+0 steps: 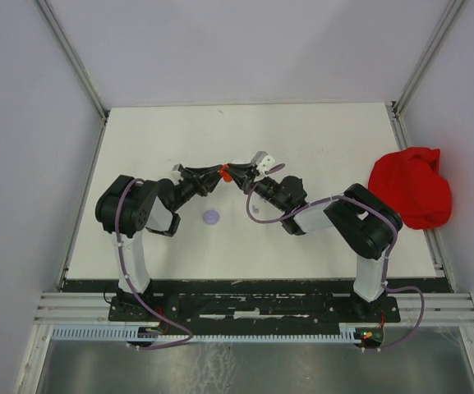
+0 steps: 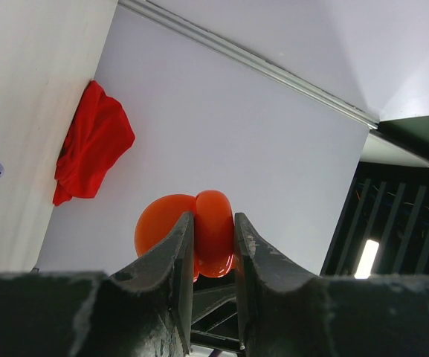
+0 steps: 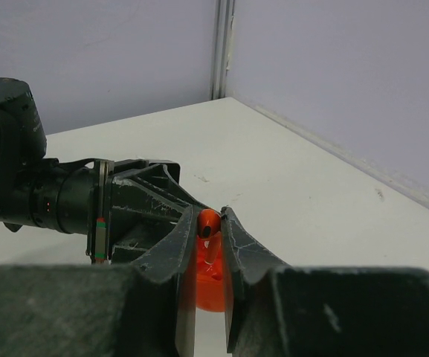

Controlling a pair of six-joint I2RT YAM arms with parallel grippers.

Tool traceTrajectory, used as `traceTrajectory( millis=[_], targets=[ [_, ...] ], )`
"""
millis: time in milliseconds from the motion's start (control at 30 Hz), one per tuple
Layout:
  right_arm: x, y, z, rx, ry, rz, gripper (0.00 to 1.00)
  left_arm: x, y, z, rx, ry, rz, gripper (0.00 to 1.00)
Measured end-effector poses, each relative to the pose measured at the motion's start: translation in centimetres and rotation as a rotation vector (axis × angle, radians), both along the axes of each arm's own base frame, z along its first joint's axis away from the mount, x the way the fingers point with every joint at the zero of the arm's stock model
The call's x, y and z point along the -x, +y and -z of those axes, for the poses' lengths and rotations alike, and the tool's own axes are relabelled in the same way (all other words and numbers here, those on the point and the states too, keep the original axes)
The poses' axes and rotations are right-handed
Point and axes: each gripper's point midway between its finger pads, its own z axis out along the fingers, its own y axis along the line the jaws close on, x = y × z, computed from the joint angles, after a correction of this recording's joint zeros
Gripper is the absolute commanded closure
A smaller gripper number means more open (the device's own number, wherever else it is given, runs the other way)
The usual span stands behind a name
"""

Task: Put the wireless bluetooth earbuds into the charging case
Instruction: Place the earbud in the charging case.

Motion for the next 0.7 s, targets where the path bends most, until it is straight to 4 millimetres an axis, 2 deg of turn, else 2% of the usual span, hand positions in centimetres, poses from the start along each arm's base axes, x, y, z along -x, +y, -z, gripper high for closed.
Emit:
traceTrajectory(
  millis=[333, 700],
  targets=[
    [0.0, 0.0, 1.3, 0.019, 0.021, 0.0, 1.0, 0.0, 0.0, 0.0, 0.002, 0.001, 0.001, 0.97],
    [-0.1, 0.0, 1.4, 0.02, 0.022, 0.001, 1.0, 0.2, -0.4, 0.0, 0.002, 0.001, 0.01, 0.97]
  ],
)
